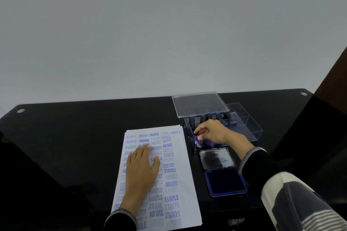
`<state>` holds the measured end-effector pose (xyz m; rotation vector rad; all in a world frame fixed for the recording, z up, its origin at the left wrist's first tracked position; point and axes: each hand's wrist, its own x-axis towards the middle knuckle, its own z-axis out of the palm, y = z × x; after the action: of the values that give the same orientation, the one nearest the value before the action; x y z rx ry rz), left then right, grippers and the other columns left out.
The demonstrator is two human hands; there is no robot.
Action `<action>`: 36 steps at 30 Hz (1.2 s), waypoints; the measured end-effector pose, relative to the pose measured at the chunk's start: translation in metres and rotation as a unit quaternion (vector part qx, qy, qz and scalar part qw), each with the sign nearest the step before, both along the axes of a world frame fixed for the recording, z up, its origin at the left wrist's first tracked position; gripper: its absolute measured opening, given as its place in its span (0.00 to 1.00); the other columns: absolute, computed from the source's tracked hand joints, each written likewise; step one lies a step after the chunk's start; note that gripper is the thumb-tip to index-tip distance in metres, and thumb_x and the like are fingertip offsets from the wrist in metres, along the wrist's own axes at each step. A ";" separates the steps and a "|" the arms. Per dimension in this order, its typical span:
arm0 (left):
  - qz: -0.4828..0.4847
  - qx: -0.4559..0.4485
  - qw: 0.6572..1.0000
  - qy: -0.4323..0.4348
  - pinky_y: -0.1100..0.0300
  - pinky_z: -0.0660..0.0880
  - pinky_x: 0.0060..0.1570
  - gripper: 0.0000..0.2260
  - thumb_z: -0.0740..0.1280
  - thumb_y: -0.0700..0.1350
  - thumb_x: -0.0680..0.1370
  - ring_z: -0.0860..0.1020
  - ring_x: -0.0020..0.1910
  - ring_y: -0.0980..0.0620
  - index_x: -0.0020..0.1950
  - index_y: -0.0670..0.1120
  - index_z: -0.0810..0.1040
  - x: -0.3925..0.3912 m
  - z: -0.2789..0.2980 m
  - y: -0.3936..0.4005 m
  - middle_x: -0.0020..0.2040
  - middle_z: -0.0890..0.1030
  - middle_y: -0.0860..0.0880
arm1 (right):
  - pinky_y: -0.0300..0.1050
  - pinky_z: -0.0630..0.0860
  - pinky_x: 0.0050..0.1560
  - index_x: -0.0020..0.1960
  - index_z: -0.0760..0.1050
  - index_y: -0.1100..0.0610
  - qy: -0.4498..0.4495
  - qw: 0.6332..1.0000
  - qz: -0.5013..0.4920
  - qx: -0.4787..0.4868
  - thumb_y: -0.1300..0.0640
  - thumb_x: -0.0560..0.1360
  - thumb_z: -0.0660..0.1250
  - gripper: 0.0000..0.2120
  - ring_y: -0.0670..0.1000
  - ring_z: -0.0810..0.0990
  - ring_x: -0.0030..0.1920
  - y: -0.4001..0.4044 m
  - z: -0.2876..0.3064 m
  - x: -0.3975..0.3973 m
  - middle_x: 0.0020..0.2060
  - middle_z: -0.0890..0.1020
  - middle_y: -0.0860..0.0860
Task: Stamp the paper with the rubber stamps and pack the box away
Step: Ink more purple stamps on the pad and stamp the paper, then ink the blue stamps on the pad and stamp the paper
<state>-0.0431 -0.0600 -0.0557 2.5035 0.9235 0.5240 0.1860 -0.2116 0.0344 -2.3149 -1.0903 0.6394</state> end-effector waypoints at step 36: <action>0.006 -0.011 1.000 0.002 0.57 0.45 0.74 0.22 0.59 0.55 0.81 0.55 0.76 0.53 0.74 0.51 0.64 0.000 0.004 -0.002 0.76 0.62 0.53 | 0.44 0.74 0.61 0.50 0.83 0.61 -0.097 0.994 -0.049 0.006 0.75 0.72 0.54 0.21 0.53 0.78 0.57 -0.016 -0.011 0.003 0.52 0.83 0.57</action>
<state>-0.0433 -0.0616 -0.0517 2.4803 0.9421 0.5105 0.1886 -0.2279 0.0236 -2.4427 -1.0524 0.3770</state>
